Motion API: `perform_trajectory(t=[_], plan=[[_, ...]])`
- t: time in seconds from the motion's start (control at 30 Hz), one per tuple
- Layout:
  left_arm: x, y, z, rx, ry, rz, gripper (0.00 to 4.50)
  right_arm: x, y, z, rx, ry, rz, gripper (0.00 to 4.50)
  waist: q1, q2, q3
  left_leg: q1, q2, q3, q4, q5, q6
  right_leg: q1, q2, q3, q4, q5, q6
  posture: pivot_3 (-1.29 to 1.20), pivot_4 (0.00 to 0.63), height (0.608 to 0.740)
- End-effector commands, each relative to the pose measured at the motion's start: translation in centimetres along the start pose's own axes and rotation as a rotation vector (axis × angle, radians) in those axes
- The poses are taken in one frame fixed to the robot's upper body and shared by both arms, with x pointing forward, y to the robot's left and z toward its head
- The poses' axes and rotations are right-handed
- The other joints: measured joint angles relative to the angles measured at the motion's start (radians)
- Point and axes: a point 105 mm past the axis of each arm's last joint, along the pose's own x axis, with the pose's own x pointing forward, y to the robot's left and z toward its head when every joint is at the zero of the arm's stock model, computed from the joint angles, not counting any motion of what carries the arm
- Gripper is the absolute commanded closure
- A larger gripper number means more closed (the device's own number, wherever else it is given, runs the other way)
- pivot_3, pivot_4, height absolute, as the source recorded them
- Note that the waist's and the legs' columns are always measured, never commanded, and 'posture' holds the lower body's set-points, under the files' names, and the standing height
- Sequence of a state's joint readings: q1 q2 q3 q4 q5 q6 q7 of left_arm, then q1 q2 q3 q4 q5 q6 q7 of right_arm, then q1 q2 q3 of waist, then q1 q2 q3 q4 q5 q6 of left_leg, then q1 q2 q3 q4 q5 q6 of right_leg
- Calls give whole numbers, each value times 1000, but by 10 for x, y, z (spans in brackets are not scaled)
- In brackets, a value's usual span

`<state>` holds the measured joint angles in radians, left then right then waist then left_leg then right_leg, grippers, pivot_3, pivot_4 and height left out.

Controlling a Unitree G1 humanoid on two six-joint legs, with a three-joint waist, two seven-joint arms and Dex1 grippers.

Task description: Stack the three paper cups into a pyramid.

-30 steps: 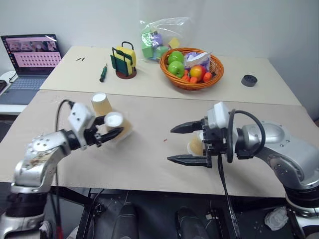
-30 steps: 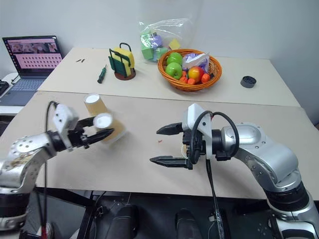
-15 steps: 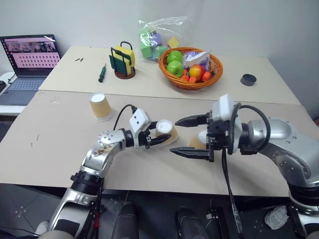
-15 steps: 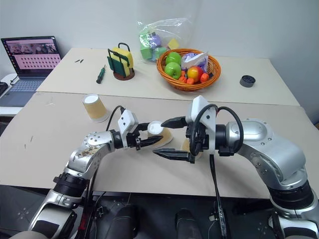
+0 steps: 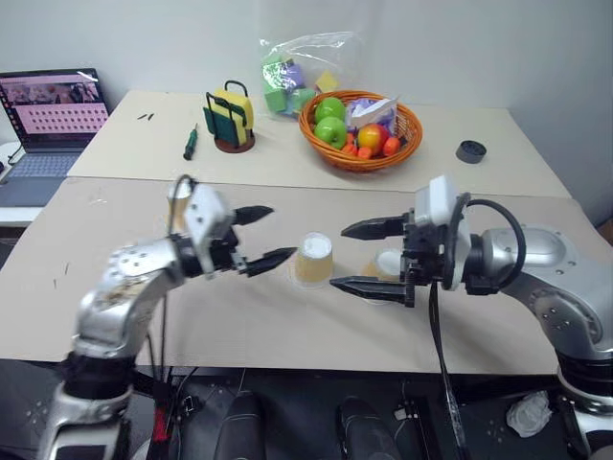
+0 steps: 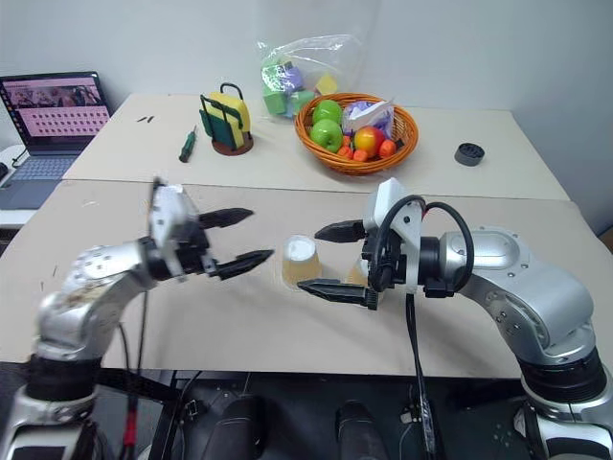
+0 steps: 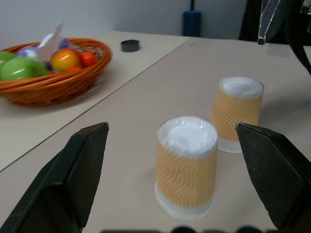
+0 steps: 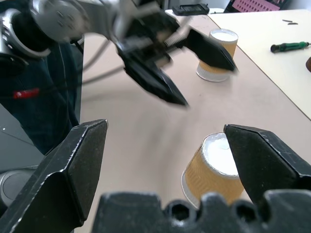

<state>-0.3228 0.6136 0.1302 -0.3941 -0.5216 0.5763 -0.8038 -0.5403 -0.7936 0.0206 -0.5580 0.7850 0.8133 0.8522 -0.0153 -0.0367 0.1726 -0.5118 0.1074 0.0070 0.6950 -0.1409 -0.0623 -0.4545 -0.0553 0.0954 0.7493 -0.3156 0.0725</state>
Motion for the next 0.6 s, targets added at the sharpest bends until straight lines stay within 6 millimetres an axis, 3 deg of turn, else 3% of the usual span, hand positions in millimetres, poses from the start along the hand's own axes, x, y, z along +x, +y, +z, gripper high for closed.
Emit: perform_trajectory(t=[0.03, 0.13, 0.23, 0.37, 0.6], plan=[[-21, 41, -20, -37, 44, 454, 39, -3, -1, 9, -59, -26, -4, 0, 8, 0, 0, 0, 0, 0, 1, 0, 1, 1, 0, 0, 0, -1, 0, 0, 150, 661], [-27, 54, -38, -48, 73, 691, 39, -1, -1, 10, -61, -34, 4, 0, 12, -1, 0, 0, -1, -1, 2, 1, 2, 2, -1, 0, -2, -2, -2, 0, 150, 661], [-21, 58, -50, -83, 58, 851, 39, 1, 0, 11, -62, -38, 17, 0, 21, -1, 0, 0, -3, -1, 2, 1, 2, 4, -1, 0, -5, -1, -1, 0, 150, 661], [-6, 67, -62, -97, 59, 875, 39, 2, 1, 11, -64, -39, 30, 0, 28, -1, 0, -1, -3, -2, 2, 1, 2, 5, -1, 0, -6, 2, 0, 0, 150, 661], [-11, 94, -81, -60, 105, 922, 39, 0, 1, 10, -63, -34, 16, 0, 26, -1, 0, -1, -3, -2, 0, 1, 2, 4, -1, 0, -7, 4, 1, 0, 150, 661]])
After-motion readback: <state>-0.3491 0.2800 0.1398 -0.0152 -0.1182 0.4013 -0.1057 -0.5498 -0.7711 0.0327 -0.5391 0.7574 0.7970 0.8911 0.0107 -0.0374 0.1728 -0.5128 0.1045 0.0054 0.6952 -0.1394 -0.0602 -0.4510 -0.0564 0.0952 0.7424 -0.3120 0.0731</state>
